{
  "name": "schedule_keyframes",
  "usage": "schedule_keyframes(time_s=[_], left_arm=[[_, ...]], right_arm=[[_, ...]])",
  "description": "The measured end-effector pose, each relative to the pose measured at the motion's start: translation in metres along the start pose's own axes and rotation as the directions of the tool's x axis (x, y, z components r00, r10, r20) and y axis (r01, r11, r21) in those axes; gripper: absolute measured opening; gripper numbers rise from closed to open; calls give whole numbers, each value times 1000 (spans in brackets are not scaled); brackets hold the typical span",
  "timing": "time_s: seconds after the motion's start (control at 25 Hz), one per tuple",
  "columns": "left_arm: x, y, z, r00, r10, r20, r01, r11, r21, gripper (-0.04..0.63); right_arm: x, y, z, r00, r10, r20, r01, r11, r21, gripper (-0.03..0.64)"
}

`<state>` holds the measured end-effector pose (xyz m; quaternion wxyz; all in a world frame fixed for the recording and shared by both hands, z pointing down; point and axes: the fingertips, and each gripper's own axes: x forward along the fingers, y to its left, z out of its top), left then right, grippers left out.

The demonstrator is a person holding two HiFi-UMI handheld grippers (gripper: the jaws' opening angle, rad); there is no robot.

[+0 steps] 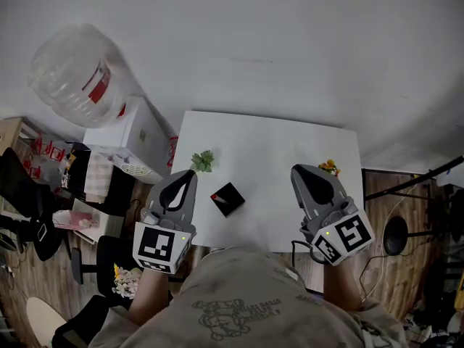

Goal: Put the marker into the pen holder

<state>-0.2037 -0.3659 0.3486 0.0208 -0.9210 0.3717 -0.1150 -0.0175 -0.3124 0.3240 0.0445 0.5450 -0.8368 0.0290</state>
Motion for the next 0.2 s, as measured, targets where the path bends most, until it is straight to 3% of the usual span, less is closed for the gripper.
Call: schedule_keyframes(time_s=[0.2], left_arm=[[2, 1, 1, 1000, 3, 8, -3, 1000, 19, 0]], right_arm=[[0, -7, -1, 1000, -27, -5, 27, 1000, -13, 28]])
